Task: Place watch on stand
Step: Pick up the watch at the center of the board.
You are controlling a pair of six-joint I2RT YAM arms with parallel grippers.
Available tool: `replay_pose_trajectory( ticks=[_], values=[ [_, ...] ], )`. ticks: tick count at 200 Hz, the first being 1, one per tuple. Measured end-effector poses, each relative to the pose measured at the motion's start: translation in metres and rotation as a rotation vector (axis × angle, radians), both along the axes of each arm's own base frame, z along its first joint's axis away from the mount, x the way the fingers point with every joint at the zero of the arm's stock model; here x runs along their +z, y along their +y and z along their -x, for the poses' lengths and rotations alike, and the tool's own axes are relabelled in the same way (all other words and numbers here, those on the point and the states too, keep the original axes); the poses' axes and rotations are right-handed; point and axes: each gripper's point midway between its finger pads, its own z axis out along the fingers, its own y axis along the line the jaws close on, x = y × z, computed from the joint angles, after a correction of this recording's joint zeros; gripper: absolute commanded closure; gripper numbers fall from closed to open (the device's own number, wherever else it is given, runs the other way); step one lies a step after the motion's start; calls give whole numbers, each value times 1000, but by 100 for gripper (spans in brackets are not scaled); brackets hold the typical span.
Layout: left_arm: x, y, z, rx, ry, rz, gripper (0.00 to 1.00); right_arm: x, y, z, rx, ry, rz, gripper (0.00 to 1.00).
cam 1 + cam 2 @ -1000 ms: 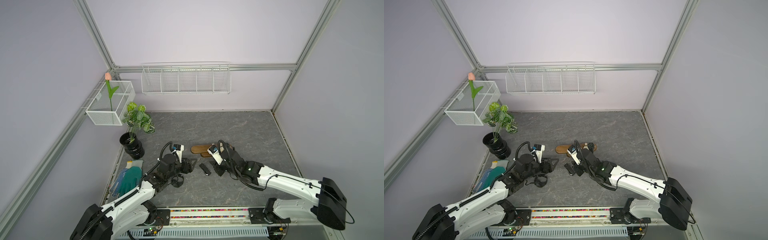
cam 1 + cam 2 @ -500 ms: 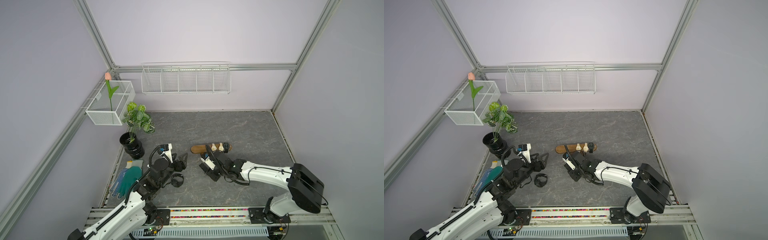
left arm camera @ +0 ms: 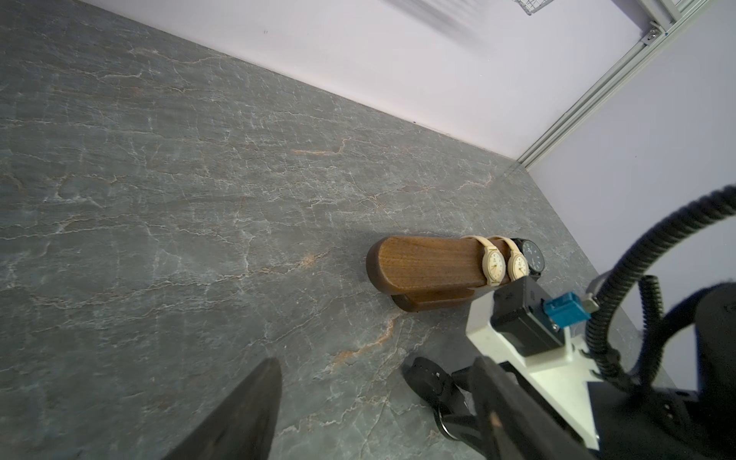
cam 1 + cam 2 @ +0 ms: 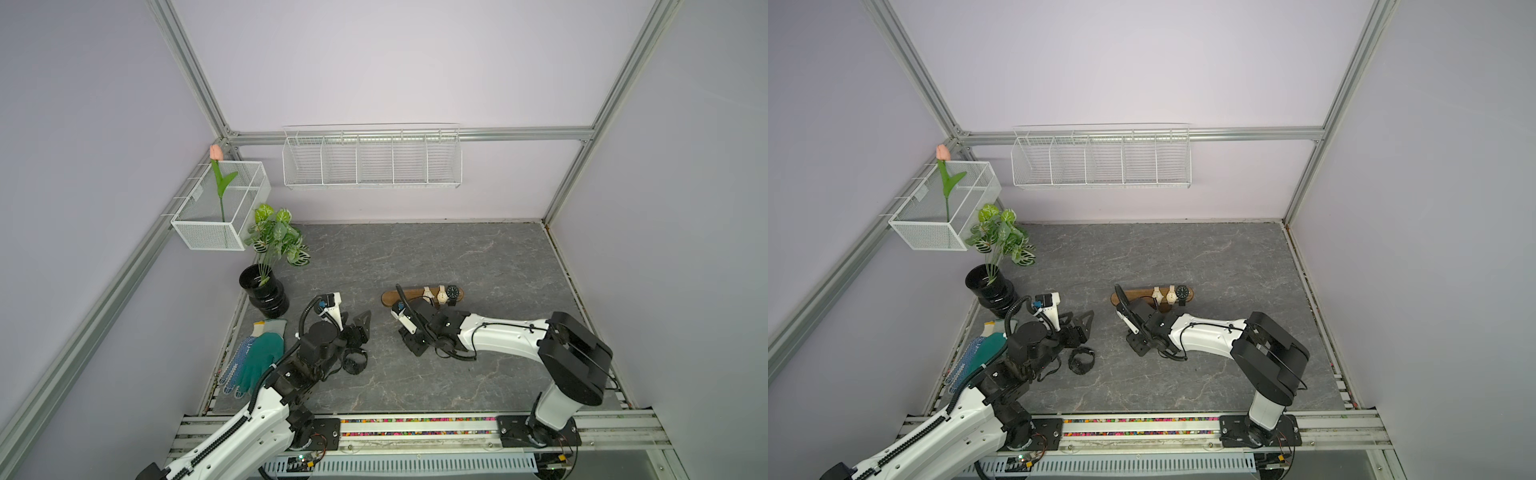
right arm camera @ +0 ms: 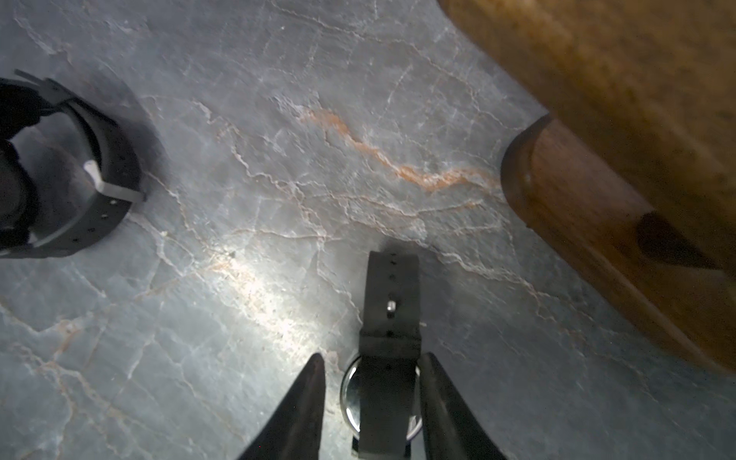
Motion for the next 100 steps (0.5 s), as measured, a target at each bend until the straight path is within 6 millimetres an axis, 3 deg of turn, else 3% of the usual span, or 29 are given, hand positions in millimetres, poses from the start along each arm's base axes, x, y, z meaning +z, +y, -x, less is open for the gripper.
replay_pose_trajectory(
  ticks=[28, 100],
  values=[
    [0, 0, 0, 0, 0, 0, 23, -5, -2, -1, -5, -1, 15, 57],
    [-6, -1, -1, -1, 18, -16, 22, -11, -6, -4, -20, -9, 44, 77]
  ],
)
